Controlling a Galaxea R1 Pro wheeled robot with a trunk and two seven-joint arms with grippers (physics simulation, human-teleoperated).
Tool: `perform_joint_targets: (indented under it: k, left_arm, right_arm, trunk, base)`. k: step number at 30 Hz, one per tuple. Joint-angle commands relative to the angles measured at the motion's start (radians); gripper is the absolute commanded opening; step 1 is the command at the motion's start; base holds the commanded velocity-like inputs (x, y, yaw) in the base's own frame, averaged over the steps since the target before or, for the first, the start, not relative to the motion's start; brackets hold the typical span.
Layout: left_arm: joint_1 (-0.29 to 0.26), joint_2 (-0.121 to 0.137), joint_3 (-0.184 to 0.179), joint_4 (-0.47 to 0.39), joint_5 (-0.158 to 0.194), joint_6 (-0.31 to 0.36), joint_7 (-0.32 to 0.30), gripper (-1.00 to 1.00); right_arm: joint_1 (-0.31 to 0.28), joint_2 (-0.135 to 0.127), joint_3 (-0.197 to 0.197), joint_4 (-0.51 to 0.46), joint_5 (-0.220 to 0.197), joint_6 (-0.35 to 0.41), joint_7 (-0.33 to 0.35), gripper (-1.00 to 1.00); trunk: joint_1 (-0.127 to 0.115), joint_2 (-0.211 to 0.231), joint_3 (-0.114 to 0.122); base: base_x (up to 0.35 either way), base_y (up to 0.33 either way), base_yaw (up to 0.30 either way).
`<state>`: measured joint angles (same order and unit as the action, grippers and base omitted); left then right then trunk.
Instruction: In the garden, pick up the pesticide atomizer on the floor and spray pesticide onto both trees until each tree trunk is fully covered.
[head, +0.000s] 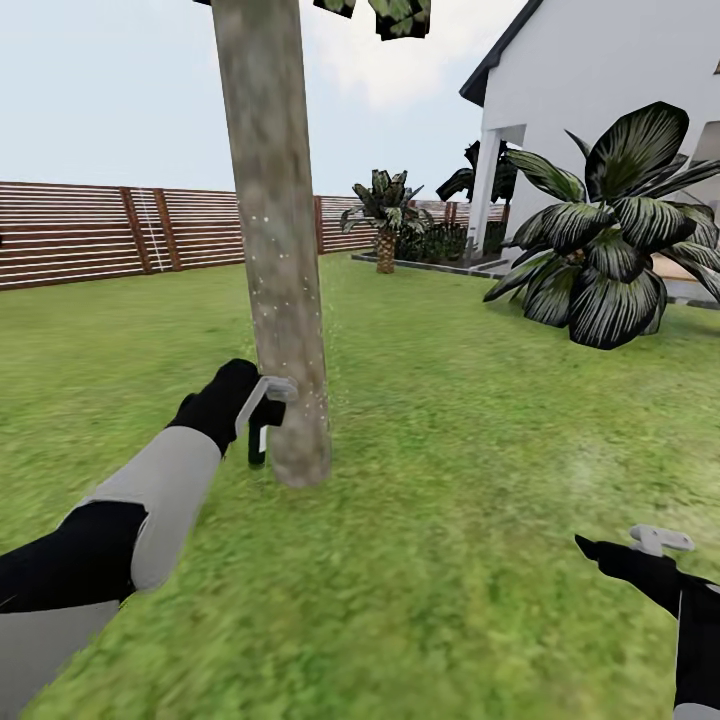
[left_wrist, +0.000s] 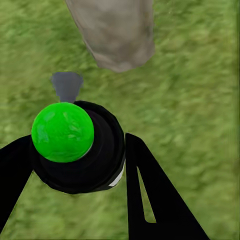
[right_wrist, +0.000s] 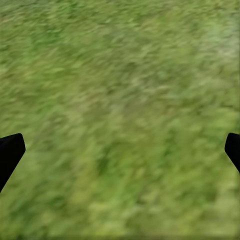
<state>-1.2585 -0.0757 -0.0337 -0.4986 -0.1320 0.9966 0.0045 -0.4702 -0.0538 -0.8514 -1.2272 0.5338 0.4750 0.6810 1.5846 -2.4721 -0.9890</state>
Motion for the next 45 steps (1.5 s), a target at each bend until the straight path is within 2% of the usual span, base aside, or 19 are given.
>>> perform_joint_targets:
  k: [1, 3, 5, 7, 14, 18, 24, 25, 27, 29, 35, 39, 45]
  left_arm:
    - [-0.014, 0.0, 0.0, 0.003, 0.001, 0.003, 0.0, -1.0]
    - [-0.036, 0.0, 0.0, 0.008, 0.001, 0.004, -0.002, -1.0]
    - [-0.049, -0.001, 0.0, 0.054, 0.002, 0.005, -0.004, -1.0]
    - [-0.072, -0.002, 0.0, 0.167, 0.002, 0.005, -0.006, -1.0]
    - [-0.079, -0.004, -0.002, 0.226, 0.002, 0.005, -0.006, -1.0]
    - [-0.079, -0.005, -0.003, 0.296, 0.002, 0.004, -0.006, -1.0]
    - [-0.079, -0.008, -0.003, 0.325, 0.002, 0.004, -0.014, -1.0]
    - [-0.079, -0.008, -0.003, 0.326, 0.002, 0.004, -0.04, -1.0]
    - [-0.079, -0.007, -0.003, 0.327, 0.001, 0.002, -0.146, -1.0]
    - [-0.079, -0.007, -0.003, 0.326, 0.0, 0.001, -0.183, -1.0]
    - [-0.08, -0.001, 0.0, 0.312, -0.002, 0.001, -0.2, -1.0]
    - [-0.085, 0.003, 0.0, 0.249, -0.001, 0.003, -0.201, -1.0]
    - [-0.21, 0.002, 0.0, 0.238, 0.003, 0.005, -0.202, -1.0]
  right_arm:
    - [0.0, 0.0, 0.0, 0.0, 0.0, 0.0, 0.0, 1.0]
    - [0.0, 0.0, 0.0, 0.0, 0.0, 0.0, 0.0, 1.0]
    - [0.0, 0.0, 0.0, 0.0, 0.0, 0.0, 0.0, 1.0]
    - [0.001, 0.0, 0.0, 0.0, 0.0, 0.0, 0.0, 1.0]
    - [0.0, -0.001, 0.0, 0.001, -0.001, 0.0, 0.0, 1.0]
    - [0.0, -0.001, 0.0, 0.001, -0.001, 0.0, 0.0, 1.0]
    - [0.0, -0.001, 0.0, 0.002, -0.001, -0.001, -0.001, 1.0]
    - [0.0, -0.001, 0.0, 0.002, -0.001, 0.0, -0.001, 1.0]
    - [0.0, -0.001, 0.0, 0.002, -0.001, 0.0, 0.0, 1.0]
    - [0.0, -0.001, 0.0, 0.002, -0.001, 0.0, -0.001, 1.0]
    - [0.001, -0.001, -0.001, 0.002, -0.001, -0.001, 0.0, 1.0]
    - [0.0, -0.001, -0.002, 0.002, -0.001, -0.001, 0.0, 1.0]
    - [0.0, -0.001, -0.002, 0.001, -0.001, 0.0, 0.0, 1.0]
  trunk:
    - [0.0, 0.0, 0.0]
    - [0.0, 0.0, 0.0]
    - [0.0, 0.0, 0.0]
    - [0.0, 0.0, 0.0]
    - [0.0, 0.0, 0.0]
    - [0.0, 0.0, 0.0]
    - [0.0, 0.0, 0.0]
    - [0.0, 0.0, 0.0]
    - [0.0, 0.0, 0.0]
    - [0.0, 0.0, 0.0]
    - [0.0, 0.0, 0.0]
    - [0.0, 0.0, 0.0]
    - [0.0, 0.0, 0.0]
  base:
    - [0.005, 0.0, 0.0]
    - [0.074, 0.0, 0.0]
    - [0.171, 0.0, 0.0]
    - [0.235, 0.0, 0.0]
    - [0.054, 0.0, 0.0]
    - [0.155, 0.0, 0.0]
    - [0.128, 0.0, 0.0]
    - [0.01, 0.0, 0.0]
    - [0.003, 0.0, 0.0]
    - [0.001, 0.0, 0.0]
    - [0.0, 0.0, 0.0]
    - [0.0, 0.0, 0.0]
    - [0.0, 0.0, 0.0]
